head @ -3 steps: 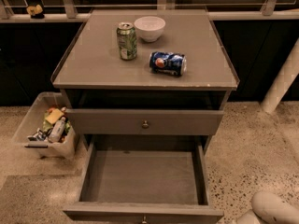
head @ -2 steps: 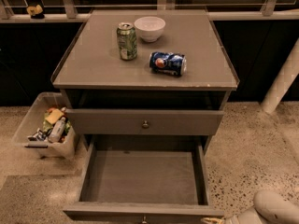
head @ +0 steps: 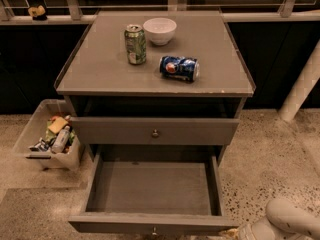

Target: Close middle drawer

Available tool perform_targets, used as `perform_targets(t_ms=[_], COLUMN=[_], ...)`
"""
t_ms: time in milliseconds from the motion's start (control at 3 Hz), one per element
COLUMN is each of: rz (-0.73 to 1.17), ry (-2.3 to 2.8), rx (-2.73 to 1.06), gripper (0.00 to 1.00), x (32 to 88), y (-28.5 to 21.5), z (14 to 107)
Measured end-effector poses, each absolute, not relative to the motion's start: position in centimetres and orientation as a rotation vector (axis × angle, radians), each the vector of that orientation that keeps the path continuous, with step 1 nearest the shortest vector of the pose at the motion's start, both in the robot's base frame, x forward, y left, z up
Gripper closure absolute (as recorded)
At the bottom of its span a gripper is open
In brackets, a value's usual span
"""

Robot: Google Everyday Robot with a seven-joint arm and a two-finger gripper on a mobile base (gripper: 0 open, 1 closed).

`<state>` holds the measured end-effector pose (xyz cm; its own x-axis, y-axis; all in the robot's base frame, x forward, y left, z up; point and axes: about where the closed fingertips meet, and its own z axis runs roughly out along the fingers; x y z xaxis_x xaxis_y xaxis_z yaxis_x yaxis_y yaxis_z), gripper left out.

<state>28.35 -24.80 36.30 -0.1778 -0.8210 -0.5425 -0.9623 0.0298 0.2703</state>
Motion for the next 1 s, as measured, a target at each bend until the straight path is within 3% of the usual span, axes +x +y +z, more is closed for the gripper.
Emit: perform_targets(t_ms=[1000], rz=[0.802], ry=[2.124], rx=[-1.761], gripper=[0.0], x=[31.8], y=[-23.8], z=[38.2])
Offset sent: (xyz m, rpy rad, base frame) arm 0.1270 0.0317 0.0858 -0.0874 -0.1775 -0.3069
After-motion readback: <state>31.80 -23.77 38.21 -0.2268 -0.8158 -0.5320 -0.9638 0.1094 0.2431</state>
